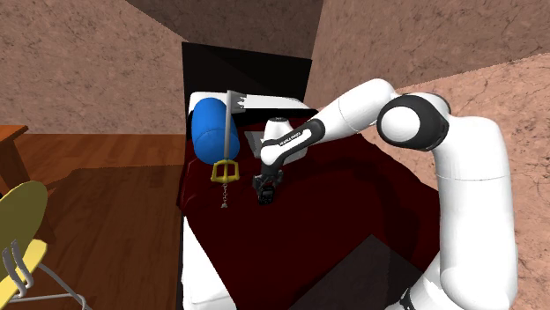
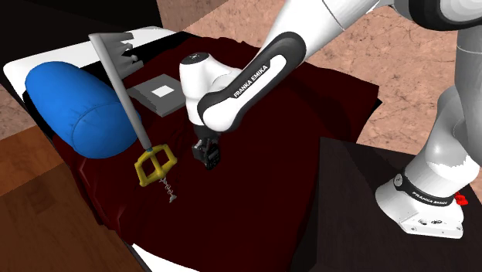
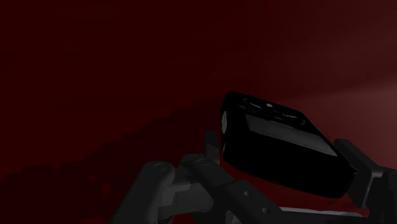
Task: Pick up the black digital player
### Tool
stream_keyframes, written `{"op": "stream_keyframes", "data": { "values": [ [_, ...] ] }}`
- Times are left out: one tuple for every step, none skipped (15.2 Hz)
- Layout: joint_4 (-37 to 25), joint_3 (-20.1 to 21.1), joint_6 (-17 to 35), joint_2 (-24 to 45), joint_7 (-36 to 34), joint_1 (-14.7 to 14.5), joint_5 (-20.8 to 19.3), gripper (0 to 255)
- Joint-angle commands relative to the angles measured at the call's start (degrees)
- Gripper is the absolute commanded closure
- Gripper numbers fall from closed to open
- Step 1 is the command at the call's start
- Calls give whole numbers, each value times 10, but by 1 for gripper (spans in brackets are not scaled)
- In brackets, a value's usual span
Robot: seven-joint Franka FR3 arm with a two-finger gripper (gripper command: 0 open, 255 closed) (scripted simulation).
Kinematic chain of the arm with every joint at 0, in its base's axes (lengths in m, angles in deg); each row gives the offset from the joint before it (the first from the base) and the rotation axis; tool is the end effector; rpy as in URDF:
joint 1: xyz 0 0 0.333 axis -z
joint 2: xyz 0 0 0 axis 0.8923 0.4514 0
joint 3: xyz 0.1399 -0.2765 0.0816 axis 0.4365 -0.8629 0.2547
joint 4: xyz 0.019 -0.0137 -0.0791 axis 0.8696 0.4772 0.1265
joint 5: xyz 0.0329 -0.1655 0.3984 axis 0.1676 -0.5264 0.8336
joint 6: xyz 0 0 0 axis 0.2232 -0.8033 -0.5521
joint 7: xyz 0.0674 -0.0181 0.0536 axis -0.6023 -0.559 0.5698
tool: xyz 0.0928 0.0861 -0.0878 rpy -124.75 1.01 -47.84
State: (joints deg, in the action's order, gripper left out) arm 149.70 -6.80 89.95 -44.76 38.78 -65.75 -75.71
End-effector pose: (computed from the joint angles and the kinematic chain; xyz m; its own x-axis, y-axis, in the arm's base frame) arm 0.6669 0.0380 0.1537 0.9936 -0.1132 0.0026 -0.1132 -0.9936 0.0017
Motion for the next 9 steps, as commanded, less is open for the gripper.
{"op": "stream_keyframes", "data": {
  "values": [
    [-1, -1, -7, -4, -1, 0, 0, 255],
    [-1, 0, -12, -9, -1, 0, 0, 255],
    [-1, 0, -18, -15, -1, 0, 0, 255],
    [-2, 0, -23, -20, -1, 0, 0, 255],
    [-3, 0, -29, -25, 0, 0, 0, 255],
    [-3, 0, -35, -30, 0, 0, 0, 255],
    [-4, 0, -41, -35, 0, 0, 0, 255],
    [-5, 0, -47, -40, 0, 0, 0, 255],
    [-6, 0, -53, -45, 0, 0, 1, 255]
  ]
}}
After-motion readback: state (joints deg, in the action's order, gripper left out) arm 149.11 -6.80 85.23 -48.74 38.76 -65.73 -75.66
